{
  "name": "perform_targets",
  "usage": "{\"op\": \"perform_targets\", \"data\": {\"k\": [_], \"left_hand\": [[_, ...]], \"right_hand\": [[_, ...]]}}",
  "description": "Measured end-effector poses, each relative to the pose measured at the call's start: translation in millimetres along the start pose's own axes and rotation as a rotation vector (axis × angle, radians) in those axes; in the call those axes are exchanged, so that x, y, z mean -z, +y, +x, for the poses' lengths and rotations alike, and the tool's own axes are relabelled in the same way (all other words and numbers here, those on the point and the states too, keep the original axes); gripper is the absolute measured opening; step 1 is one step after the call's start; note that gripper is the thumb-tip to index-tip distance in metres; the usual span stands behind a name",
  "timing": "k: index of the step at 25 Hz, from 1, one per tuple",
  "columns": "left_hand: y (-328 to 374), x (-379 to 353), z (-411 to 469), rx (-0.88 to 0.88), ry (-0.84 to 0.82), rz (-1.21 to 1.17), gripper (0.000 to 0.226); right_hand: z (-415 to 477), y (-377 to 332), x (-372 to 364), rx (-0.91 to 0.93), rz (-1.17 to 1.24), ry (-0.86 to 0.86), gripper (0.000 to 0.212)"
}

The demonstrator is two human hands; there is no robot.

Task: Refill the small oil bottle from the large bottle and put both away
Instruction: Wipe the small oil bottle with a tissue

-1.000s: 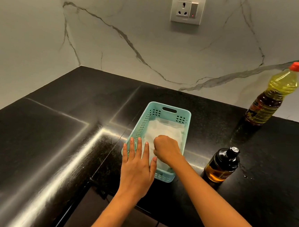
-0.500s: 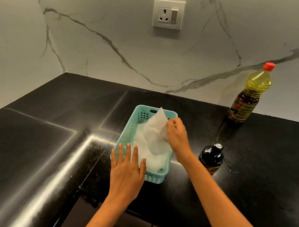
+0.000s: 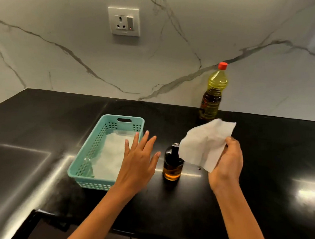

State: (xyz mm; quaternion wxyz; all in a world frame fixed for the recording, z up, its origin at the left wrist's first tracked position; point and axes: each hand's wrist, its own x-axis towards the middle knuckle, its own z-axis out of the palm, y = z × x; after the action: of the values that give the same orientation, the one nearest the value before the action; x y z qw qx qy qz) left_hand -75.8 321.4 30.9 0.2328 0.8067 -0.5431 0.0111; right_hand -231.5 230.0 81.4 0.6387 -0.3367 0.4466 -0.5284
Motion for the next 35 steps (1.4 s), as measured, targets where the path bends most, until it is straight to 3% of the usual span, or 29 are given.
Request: {"op": "perform_targets", "data": {"k": [2,5,8,15,22,27,32,35], "left_hand": [[19,-8,17,-0.062,-0.01,-0.017,0.047],[32,-12,36,-0.056,-0.024,-0.032,0.038],[38,-17,42,-0.042,-0.008,-0.02,0.031],[40,-27,40,-0.04,0.059,-0.056,0.029],[42,-25,41,0.002,0.039,-0.181,0.026],[41,-20,44,0.022,-0.01,-0.188,0.026],[40,-16,48,0.01,-0.045,-0.188,0.027],[39,-16,48,0.018,-0.056,-0.204,0.029]], "right_hand": [[9,19,27,-0.007,-0.021,0.114,0.013],[10,57,47,-0.009,-0.111,0.147,0.013],[5,85,50,-0.005,-0.177,0.05,0.008],[17,129,17,-0.074,-0.233,-0.302,0.033],[5,141,7,0.004,-0.147,-0.43,0.053],[21,142,4,-0.196,-0.197,-0.408,0.077],[19,130,6,-0.1,-0.097,-0.518,0.067],[12,156,25,-0.139,-0.307,-0.518,0.065]]}}
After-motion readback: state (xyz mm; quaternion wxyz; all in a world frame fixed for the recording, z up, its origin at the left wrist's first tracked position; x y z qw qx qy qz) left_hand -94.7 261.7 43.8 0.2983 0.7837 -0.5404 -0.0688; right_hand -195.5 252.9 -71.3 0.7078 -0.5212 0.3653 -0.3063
